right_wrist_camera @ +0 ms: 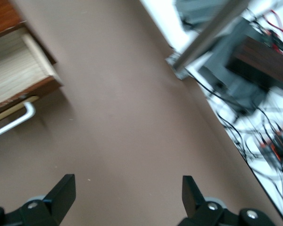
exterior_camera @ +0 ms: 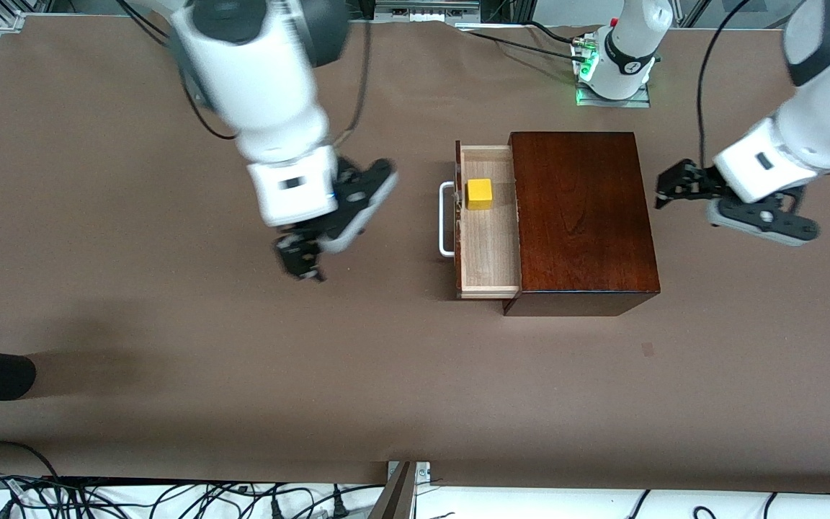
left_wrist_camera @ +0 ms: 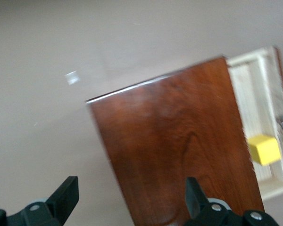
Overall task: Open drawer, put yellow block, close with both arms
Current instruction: 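Raise the right gripper away while the left gripper reaches the drawer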
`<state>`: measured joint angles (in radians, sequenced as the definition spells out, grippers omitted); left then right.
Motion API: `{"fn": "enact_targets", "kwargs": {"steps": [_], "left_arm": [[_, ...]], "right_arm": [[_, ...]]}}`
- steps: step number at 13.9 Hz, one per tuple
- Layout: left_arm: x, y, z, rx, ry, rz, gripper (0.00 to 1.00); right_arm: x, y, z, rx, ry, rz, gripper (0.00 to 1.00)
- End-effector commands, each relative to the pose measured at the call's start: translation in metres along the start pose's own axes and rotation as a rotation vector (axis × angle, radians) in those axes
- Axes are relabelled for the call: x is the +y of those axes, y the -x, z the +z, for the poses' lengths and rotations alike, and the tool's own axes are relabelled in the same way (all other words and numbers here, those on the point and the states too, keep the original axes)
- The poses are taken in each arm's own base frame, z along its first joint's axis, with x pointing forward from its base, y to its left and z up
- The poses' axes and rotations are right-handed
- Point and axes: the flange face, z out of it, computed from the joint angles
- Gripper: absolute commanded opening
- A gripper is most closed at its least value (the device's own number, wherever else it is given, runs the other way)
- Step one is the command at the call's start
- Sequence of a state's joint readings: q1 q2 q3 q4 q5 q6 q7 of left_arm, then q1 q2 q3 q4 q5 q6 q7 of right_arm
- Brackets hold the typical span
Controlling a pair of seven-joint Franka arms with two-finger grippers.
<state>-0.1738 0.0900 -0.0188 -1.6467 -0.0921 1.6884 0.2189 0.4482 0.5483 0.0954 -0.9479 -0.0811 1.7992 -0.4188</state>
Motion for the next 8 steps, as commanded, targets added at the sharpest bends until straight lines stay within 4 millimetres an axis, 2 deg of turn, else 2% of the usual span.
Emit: {"fn": "enact_targets", "kwargs": {"steps": [1,2,3,4,5,8], "left_arm": [[0.054,-0.017,0.02,-0.035,0.044,0.255,1.0],[0.077,-0.023,0.03,-0.046,0.068,0.302,1.0],[0.099,-0.028,0.04,-0.058,0.085,0.344,1.0],[0.124,-0.036,0.051,-0.07,0.102,0.393,1.0],[0.149,-0.044,0.06,-0.078,0.12,0.439,1.0],[0.216,-0.069,0.093,-0.051,0.182,0.559,1.0]], "right_arm": [[0.059,0.051,-0.028,-0.016,-0.07,0.13,1.0],[0.077,0.066,-0.032,-0.026,-0.085,0.158,1.0],[0.096,0.087,-0.05,-0.034,-0.093,0.186,1.0],[0.107,0.106,-0.061,-0.051,-0.111,0.229,1.0],[0.107,0.125,-0.073,-0.071,-0.119,0.262,1.0],[0.117,0.2,-0.096,-0.116,-0.126,0.418,1.0]]}}
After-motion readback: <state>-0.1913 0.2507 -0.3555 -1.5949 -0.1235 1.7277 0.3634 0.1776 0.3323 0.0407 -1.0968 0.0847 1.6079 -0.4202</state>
